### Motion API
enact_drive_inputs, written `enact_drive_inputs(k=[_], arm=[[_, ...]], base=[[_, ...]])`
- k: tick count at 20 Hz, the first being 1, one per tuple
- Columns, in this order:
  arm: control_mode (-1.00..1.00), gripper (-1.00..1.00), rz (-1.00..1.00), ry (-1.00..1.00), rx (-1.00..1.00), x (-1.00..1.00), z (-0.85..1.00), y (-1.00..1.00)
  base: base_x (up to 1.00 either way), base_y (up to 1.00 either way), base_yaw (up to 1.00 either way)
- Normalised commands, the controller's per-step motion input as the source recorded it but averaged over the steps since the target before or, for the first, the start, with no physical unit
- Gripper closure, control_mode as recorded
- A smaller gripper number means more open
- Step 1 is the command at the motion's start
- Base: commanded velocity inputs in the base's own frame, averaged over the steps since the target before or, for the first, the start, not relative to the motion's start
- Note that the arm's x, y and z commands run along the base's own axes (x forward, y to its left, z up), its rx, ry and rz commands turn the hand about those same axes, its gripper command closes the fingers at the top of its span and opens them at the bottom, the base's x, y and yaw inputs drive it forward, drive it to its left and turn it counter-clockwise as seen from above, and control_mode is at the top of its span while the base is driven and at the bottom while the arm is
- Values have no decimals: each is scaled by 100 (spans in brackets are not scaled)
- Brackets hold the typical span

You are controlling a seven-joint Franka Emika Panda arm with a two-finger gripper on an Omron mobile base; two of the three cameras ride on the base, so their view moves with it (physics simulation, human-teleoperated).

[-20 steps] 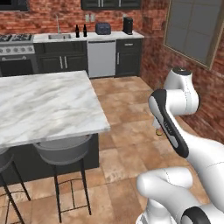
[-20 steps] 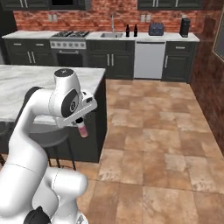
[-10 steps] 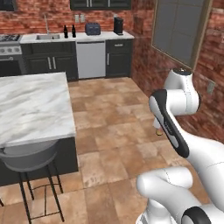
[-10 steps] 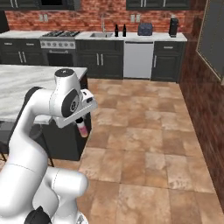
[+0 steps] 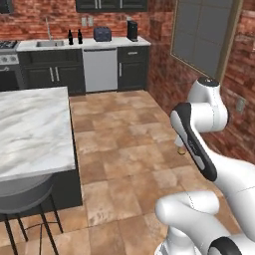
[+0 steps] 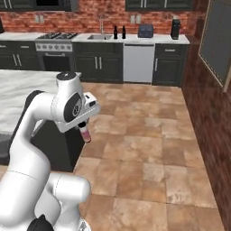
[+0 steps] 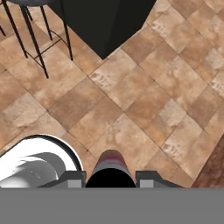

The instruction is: Place the large bottle from the dining counter next to the other large bottle outside the sink, and place the small bottle from the dining counter next to the other small bottle inside the sink.

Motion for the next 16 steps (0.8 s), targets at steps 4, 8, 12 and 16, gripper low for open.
enact_drive_inputs(k=[4, 8, 12, 16], arm=[[100, 100, 0, 0, 0, 0, 0, 0], [100, 100, 0, 0, 0, 0, 0, 0], [100, 100, 0, 0, 0, 0, 0, 0], [100, 100, 0, 0, 0, 0, 0, 0]], base=[[92, -1, 0], [100, 0, 0], [100, -6, 0], [95, -16, 0]])
